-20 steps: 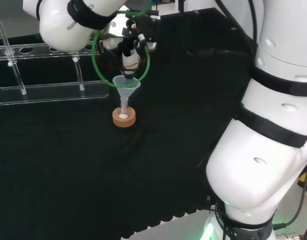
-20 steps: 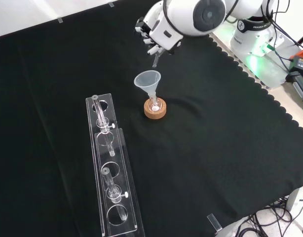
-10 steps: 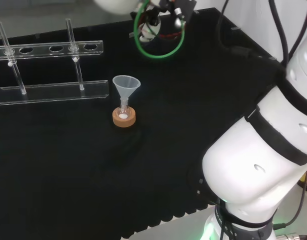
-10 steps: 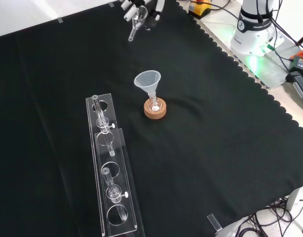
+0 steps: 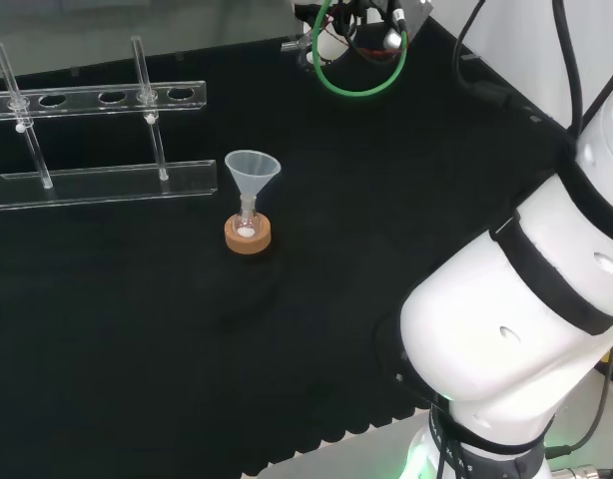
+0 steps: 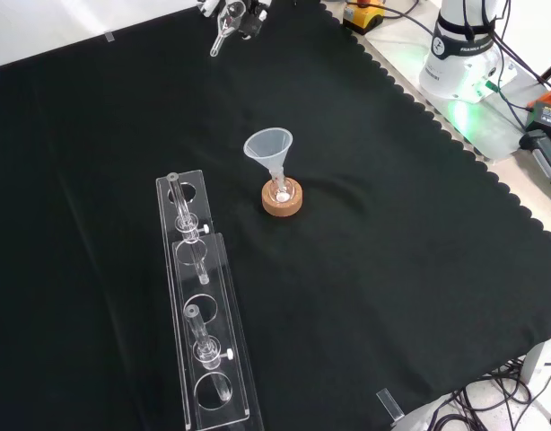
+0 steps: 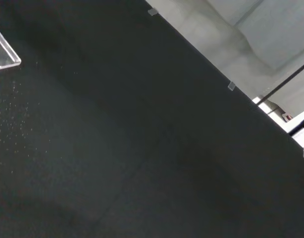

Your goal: Pour all the NaCl from the weighing funnel into the round-bottom flask.

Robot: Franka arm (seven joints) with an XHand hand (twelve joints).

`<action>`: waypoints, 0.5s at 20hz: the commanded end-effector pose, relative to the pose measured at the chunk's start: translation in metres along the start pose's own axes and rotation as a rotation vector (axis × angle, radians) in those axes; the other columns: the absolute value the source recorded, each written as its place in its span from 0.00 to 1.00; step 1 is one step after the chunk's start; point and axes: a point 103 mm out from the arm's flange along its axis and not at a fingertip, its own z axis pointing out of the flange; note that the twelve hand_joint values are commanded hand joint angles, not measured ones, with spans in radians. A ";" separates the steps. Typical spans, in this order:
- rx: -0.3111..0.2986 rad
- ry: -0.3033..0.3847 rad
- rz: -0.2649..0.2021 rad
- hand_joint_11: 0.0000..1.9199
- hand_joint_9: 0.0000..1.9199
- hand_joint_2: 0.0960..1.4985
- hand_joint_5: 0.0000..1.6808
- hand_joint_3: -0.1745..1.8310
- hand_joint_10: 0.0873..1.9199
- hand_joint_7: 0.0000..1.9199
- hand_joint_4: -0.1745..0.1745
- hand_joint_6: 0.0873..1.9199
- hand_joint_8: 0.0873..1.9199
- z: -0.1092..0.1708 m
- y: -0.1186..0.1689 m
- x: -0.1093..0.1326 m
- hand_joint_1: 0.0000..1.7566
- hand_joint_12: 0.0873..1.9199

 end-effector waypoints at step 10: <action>-0.001 0.073 0.047 0.81 0.83 0.66 0.72 0.34 0.45 0.77 1.00 0.96 0.76 0.040 0.002 -0.012 0.44 0.36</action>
